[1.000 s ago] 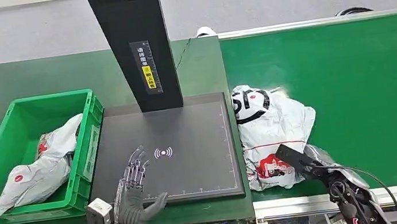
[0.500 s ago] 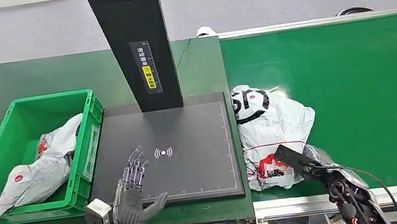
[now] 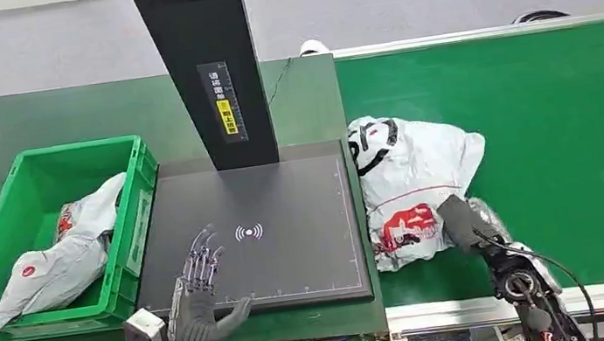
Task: Moved the parcel from conveyor to table for the left to box.
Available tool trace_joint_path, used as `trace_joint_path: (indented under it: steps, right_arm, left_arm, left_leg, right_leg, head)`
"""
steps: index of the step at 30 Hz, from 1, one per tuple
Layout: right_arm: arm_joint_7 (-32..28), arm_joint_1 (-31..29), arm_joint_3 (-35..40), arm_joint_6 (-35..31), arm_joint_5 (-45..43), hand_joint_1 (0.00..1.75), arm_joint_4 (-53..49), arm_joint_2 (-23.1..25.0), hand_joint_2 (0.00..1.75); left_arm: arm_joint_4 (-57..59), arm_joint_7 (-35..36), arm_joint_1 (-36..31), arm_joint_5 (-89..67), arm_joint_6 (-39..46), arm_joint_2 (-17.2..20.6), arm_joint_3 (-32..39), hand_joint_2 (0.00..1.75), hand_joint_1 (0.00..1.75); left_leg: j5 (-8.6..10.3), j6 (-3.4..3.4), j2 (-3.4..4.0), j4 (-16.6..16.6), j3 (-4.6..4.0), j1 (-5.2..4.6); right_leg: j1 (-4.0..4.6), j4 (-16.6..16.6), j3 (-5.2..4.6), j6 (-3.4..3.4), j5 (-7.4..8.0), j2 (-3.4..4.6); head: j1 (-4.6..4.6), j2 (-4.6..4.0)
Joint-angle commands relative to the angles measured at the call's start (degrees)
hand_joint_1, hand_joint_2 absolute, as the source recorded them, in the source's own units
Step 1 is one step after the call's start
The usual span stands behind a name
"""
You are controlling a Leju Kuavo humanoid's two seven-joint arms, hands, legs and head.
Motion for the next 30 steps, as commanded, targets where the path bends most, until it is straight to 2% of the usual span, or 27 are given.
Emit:
trace_joint_path:
  steps: [1, 2, 4, 5, 10, 12, 17, 21, 25, 29, 30]
  right_arm:
    - [-17.8, 10.3, -13.9, -4.2, -23.9, 1.75, -27.8, 9.5, 1.75]
    - [-17.9, 13.0, -12.1, -5.8, -21.2, 1.75, -32.3, 8.7, 1.75]
    - [-17.2, 14.4, -11.8, -8.4, -19.5, 1.75, -35.0, 9.4, 1.75]
    - [-17.2, 14.4, -11.7, -8.9, -19.9, 1.75, -35.2, 9.5, 1.75]
    - [-20.0, 13.1, -13.0, -12.2, -23.2, 1.75, -35.5, 10.4, 1.75]
    - [-21.7, 13.3, -13.2, -16.4, -22.7, 1.75, -37.4, 10.8, 1.75]
    - [-21.8, 13.6, -13.2, -17.2, -23.2, 1.75, -38.8, 11.0, 1.75]
    - [-24.4, 14.0, -11.9, -22.0, -23.0, 1.75, -41.7, 11.6, 1.75]
    - [-18.2, 12.7, -1.6, -17.4, -16.8, 1.75, -35.2, 6.6, 1.75]
    - [-11.0, 9.3, 5.7, -11.8, -8.8, 1.75, -24.4, 4.6, 1.75]
    - [-10.0, 8.7, 6.9, -11.7, -6.5, 1.75, -22.8, 4.3, 1.75]
  left_arm:
    - [4.4, -2.5, -2.5, 0.0, -2.0, 0.5, -1.2, 1.75, 0.0]
    - [5.3, -2.6, -3.1, -0.1, -2.4, 0.4, -1.7, 1.75, 0.0]
    - [5.9, -2.6, -3.4, -0.2, -2.4, 0.2, -1.9, 1.75, 0.0]
    - [6.1, -2.6, -3.5, -0.2, -2.3, 0.2, -1.9, 1.75, 0.0]
    - [6.1, -2.5, -3.9, -0.2, -2.0, 0.3, -1.9, 1.75, 0.0]
    - [5.7, -2.6, -3.8, -0.2, -1.8, 0.3, -1.8, 1.75, 0.0]
    - [5.6, -2.5, -3.9, 0.0, -1.8, 0.3, -1.8, 1.75, 0.0]
    - [4.8, -2.8, -4.1, 0.7, -1.0, 0.4, -1.4, 1.75, 0.0]
    - [2.7, -4.2, -3.2, -0.2, 3.5, 1.4, -0.7, 1.75, 0.0]
    - [-0.5, -7.1, -1.5, -1.3, 12.1, 0.4, 1.5, 1.75, 0.0]
    - [-1.1, -7.3, -1.4, -1.1, 13.2, 0.1, 1.9, 1.75, 0.0]
  left_leg:
    - [0.0, 0.0, 0.02, 0.0, 0.01, -0.01]
    - [-0.02, -0.01, -0.09, 0.0, 0.0, 0.0]
    - [-0.03, -0.01, -0.19, 0.0, 0.01, 0.0]
    - [-0.01, 0.0, -0.3, 0.0, -0.04, -0.03]
    - [-0.03, 0.0, 0.06, 0.0, 0.0, -0.02]
    - [-0.02, 0.0, 0.01, 0.0, -0.01, -0.03]
    - [-0.03, 0.01, 0.04, 0.0, 0.02, -0.02]
    - [-0.04, 0.01, 0.06, 0.0, 0.06, -0.02]
    - [-0.06, 0.01, 0.15, 0.0, 0.05, 0.01]
    - [-0.08, 0.0, 0.62, -0.1, 0.17, 0.07]
    - [-0.06, 0.0, 0.44, -0.1, 0.08, 0.06]
  right_leg:
    - [0.01, 0.0, 0.02, -0.04, -0.01, -0.04]
    - [0.02, 0.0, 0.05, -0.07, -0.08, -0.19]
    - [0.02, 0.0, 0.08, -0.08, -0.12, -0.3]
    - [0.0, 0.0, 0.08, -0.06, -0.13, -0.41]
    - [0.0, 0.0, 0.03, -0.05, -0.04, -0.07]
    - [-0.02, 0.0, 0.0, -0.04, -0.04, -0.11]
    - [-0.01, 0.0, 0.02, -0.03, -0.04, -0.07]
    - [0.0, 0.0, 0.05, -0.05, -0.05, -0.06]
    - [0.03, 0.0, 0.05, -0.06, -0.03, -0.01]
    - [0.09, -0.2, 0.09, -0.06, 0.11, 0.47]
    - [0.08, -0.1, 0.07, -0.05, 0.07, 0.32]
  head:
    - [0.0, 0.0]
    - [-0.02, 0.0]
    - [0.0, 0.0]
    - [-0.02, 0.0]
    - [0.0, 0.0]
    - [-0.02, 0.0]
    - [-0.02, 0.0]
    - [-0.02, 0.0]
    - [-0.02, 0.0]
    - [-0.02, 0.0]
    - [-0.02, 0.0]
